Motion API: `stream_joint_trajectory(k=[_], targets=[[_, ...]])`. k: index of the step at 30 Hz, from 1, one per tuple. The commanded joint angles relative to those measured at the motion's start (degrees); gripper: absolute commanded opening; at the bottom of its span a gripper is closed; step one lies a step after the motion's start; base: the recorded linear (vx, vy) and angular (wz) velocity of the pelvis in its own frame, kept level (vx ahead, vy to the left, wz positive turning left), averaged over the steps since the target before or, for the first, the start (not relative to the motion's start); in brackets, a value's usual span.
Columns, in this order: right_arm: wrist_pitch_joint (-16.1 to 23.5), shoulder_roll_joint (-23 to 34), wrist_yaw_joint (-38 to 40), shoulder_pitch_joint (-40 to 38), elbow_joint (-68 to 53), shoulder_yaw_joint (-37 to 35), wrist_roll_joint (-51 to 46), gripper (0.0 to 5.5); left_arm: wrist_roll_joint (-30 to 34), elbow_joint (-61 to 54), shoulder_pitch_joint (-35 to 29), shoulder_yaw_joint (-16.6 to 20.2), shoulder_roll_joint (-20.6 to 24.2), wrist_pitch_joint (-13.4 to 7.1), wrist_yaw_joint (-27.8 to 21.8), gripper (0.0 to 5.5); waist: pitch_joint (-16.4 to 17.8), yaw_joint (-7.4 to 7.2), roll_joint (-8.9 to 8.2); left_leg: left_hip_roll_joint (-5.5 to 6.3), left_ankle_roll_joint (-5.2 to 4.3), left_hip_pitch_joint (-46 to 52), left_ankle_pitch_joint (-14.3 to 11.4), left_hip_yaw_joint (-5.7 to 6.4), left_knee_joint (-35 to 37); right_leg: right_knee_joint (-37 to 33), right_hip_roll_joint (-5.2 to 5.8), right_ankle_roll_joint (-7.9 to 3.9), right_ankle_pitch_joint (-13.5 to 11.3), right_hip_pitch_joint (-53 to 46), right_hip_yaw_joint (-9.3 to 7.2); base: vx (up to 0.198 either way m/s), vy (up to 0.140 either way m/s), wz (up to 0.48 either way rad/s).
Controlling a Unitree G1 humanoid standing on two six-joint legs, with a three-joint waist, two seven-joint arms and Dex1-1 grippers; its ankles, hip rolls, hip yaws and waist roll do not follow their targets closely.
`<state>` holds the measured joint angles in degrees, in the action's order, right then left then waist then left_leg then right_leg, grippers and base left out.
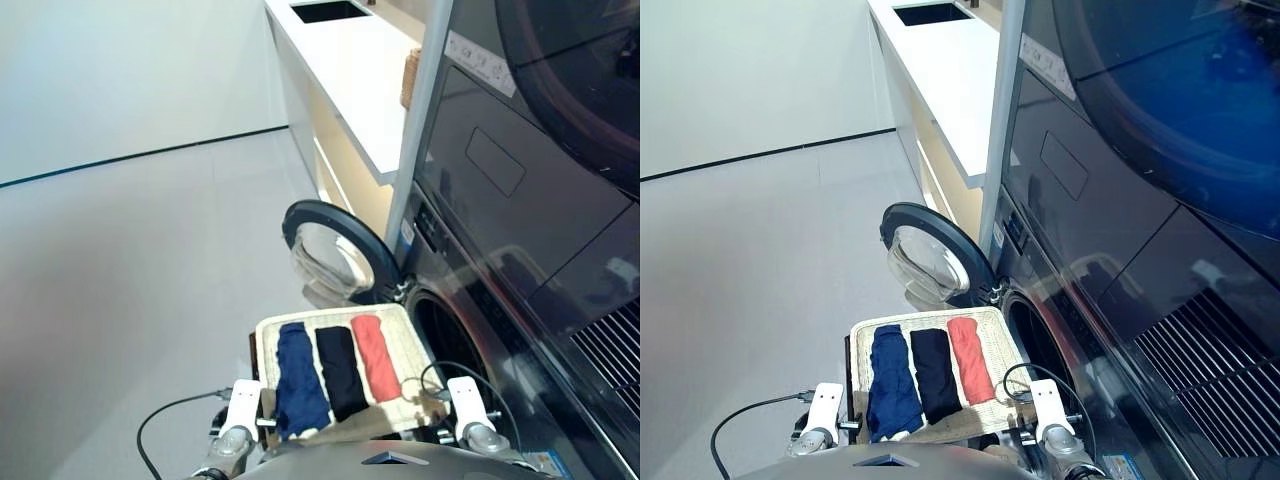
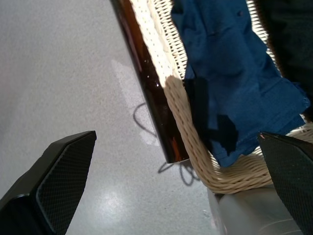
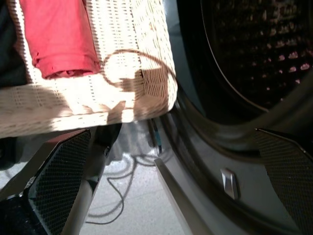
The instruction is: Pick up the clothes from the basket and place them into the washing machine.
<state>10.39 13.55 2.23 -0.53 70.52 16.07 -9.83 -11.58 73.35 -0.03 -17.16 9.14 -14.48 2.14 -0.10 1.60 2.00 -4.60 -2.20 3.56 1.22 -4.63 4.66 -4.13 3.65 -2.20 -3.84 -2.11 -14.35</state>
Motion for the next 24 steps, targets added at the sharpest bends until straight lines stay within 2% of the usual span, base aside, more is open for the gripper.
stream_joint_trajectory(k=[1, 10, 16, 24], targets=[[1.9, -1.3, -0.3, 3.1, -0.1, 1.1, -0.9, 5.5, 1.2, 2.0, -3.9, 0.2, -0.1, -1.1, -0.6, 5.5, 0.1, 0.29, -2.96, 3.54, -0.71, -0.7, -0.5, 0.02, 0.3, -0.9, 2.35, -4.99, 1.4, -1.8, 1.51, 0.0, 0.0, 0.0], [1.9, -1.6, -0.9, 2.9, -0.7, 1.3, -1.1, 5.5, 0.6, 4.4, -3.0, 1.4, -0.5, -0.2, -1.4, 5.5, -0.2, 0.36, -2.79, 3.36, -0.71, -0.4, -0.6, -0.25, 0.3, -0.9, 2.31, -4.97, 1.6, -2.0, 1.73, 0.0, 0.0, 0.0], [2.3, -1.7, -0.7, 2.9, -2.3, 1.7, -1.4, 5.5, 1.3, 3.9, -3.2, 1.4, 0.0, -0.7, 0.1, 5.5, -0.3, 0.49, -3.02, 3.29, -0.77, -0.2, -0.7, -0.34, 0.3, -0.9, 2.25, -5.01, 1.6, -2.2, 1.68, 0.0, 0.0, 0.0], [2.9, -1.9, -0.3, 3.1, -6.2, 3.5, -1.7, 5.5, -1.0, 1.5, -4.9, 0.6, 0.1, -1.6, 1.0, 5.5, 0.0, 0.33, -3.03, 3.31, -1.03, -1.1, -0.6, -0.38, 0.3, -0.9, 2.51, -5.26, 1.4, -1.6, 1.22, 0.0, 0.0, 0.0]])
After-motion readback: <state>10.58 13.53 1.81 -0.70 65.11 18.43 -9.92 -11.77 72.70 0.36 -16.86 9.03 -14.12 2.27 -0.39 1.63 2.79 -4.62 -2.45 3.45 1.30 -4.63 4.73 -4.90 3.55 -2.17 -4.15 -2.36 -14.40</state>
